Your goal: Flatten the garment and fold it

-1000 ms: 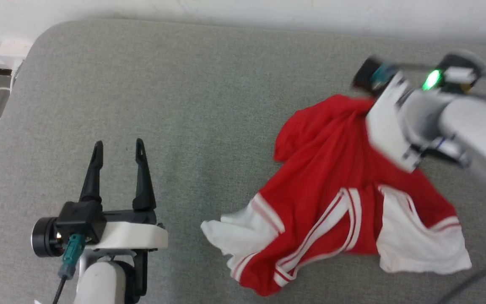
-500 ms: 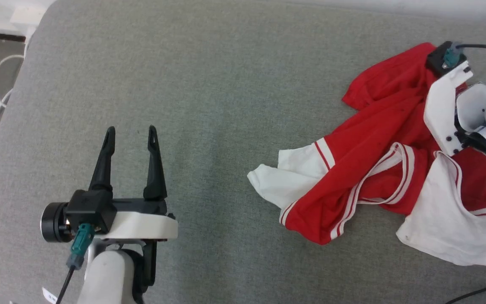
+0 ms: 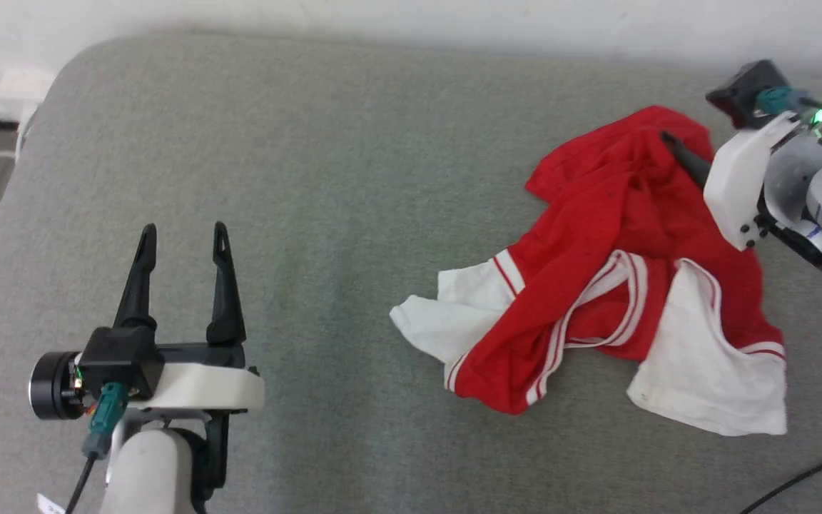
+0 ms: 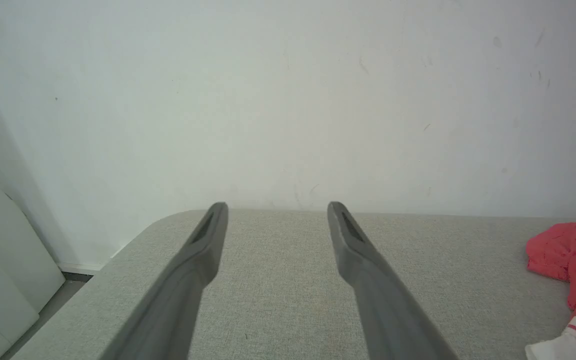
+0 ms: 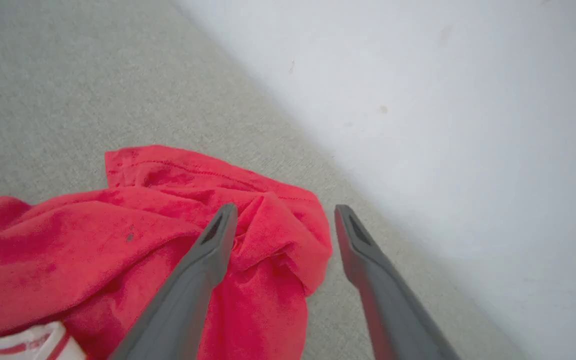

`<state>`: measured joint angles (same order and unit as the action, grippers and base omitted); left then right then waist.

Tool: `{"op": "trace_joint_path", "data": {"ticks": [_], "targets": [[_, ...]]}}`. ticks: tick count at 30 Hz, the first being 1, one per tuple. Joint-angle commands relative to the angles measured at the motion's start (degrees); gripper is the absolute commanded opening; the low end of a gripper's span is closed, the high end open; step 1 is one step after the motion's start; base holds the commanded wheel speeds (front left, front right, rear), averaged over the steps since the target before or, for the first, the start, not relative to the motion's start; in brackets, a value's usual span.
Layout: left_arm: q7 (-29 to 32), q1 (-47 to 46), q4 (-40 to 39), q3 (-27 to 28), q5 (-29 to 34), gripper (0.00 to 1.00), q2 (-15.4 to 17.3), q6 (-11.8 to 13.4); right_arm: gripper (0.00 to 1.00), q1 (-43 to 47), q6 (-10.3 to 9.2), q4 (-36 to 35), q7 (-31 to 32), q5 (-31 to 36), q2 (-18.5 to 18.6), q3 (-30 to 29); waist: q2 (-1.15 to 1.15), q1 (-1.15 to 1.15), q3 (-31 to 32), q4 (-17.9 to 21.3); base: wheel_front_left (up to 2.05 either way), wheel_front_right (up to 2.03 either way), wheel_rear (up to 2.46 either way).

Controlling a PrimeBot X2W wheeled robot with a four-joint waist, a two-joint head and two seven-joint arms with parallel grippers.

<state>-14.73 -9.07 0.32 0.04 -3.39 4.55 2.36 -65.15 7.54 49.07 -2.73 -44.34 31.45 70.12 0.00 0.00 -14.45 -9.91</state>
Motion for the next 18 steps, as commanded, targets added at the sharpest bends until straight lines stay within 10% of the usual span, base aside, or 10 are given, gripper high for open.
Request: {"op": "trace_joint_path", "data": {"ticks": [1, 8, 18], "targets": [[-0.3, 0.5, 0.0, 0.2, 0.4, 1.00, 0.6, -0.5, 1.00, 1.2, -0.05, -0.4, -1.7, 0.3, 0.1, -0.7, 0.00, 0.00, 3.7, 3.7, 0.00, 0.00, 0.00], [-0.3, -2.0, 1.6, 0.6, 0.4, 1.00, 3.9, -4.5, 1.00, 6.0, -0.05, -3.5, -12.1, 5.5, -0.3, -12.5, 0.00, 0.00, 7.1, 7.6, 0.00, 0.00, 0.00], [4.1, -11.8, 9.8, -4.0, 0.7, 1.00, 9.9, -8.8, 1.00, 31.5, -0.05, -31.2, -12.3, 23.0, -5.8, -49.7, 0.00, 0.00, 8.3, 10.4, 0.00, 0.00, 0.00]]}}
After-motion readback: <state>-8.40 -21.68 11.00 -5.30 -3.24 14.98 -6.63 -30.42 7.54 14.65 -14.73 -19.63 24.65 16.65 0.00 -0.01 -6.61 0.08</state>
